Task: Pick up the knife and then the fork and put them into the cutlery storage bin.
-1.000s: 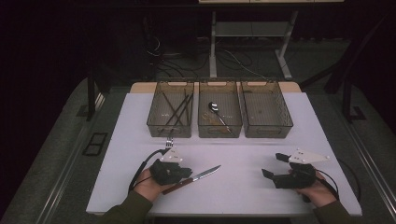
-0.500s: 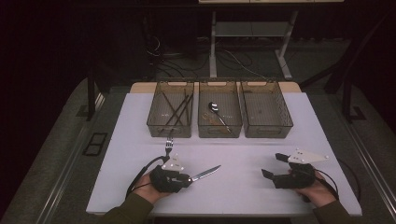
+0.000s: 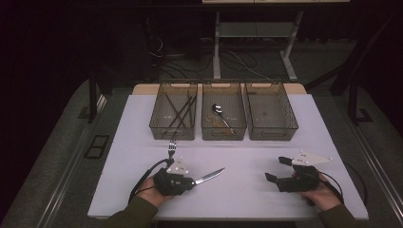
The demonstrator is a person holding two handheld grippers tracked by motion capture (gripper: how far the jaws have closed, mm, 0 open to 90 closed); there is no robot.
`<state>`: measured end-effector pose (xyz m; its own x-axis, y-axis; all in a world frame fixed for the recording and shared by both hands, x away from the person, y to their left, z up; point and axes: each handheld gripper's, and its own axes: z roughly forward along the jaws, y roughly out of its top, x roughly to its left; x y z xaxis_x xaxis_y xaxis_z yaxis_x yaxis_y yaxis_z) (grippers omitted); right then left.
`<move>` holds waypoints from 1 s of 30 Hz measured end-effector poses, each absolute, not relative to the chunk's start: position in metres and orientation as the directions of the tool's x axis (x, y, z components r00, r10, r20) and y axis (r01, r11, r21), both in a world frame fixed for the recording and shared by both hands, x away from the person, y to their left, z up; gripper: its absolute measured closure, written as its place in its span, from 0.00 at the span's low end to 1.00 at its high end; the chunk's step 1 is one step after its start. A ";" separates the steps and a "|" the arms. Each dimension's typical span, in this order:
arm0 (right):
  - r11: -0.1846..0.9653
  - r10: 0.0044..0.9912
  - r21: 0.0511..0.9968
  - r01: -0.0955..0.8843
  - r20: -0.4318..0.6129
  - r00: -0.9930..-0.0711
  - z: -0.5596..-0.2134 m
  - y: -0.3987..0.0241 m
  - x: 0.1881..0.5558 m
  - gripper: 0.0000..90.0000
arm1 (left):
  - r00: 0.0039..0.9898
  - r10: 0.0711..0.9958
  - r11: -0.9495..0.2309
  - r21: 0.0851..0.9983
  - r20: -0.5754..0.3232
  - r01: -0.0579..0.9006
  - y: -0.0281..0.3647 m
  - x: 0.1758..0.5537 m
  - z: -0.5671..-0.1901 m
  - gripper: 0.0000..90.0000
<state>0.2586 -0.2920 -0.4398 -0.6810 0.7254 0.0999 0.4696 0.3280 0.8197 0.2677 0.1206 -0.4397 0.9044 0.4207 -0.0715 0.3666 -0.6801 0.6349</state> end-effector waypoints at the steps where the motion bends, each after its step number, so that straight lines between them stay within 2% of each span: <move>1: 0.324 0.723 0.819 0.473 0.107 -0.682 -0.440 -0.292 0.259 0.18 | 0.903 0.423 -0.677 0.636 -0.076 0.371 0.120 0.268 -0.440 0.86; 5: 0.323 0.720 0.811 0.488 0.125 -0.683 -0.438 -0.292 0.260 0.18 | 0.896 0.438 -0.655 0.655 -0.078 0.377 0.120 0.271 -0.436 0.86; 9: 0.298 0.700 0.793 0.531 0.197 -0.687 -0.433 -0.291 0.264 0.18 | 0.886 0.457 -0.611 0.697 -0.078 0.376 0.118 0.272 -0.428 0.86; 12: 0.289 0.665 0.799 0.527 0.228 -0.711 -0.429 -0.287 0.264 0.18 | 0.885 0.459 -0.593 0.716 -0.073 0.367 0.115 0.274 -0.422 0.86; 22: 0.336 0.628 0.801 0.495 0.201 -0.752 -0.419 -0.251 0.269 0.16 | 0.886 0.460 -0.530 0.781 -0.063 0.331 0.091 0.284 -0.401 0.86; 24: 0.333 0.629 0.803 0.494 0.201 -0.751 -0.418 -0.246 0.273 0.18 | 0.887 0.458 -0.524 0.790 -0.052 0.317 0.082 0.289 -0.397 0.86; 30: 0.285 0.624 0.820 0.497 0.234 -0.745 -0.411 -0.236 0.285 0.35 | 0.893 0.448 -0.505 0.813 -0.039 0.290 0.054 0.302 -0.389 0.86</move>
<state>0.2853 -0.2364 -0.4110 -0.7452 0.6243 0.2343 0.4967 0.2852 0.8197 0.3019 0.0540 -0.3892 0.8930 0.4483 -0.0394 0.2896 -0.5055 0.8128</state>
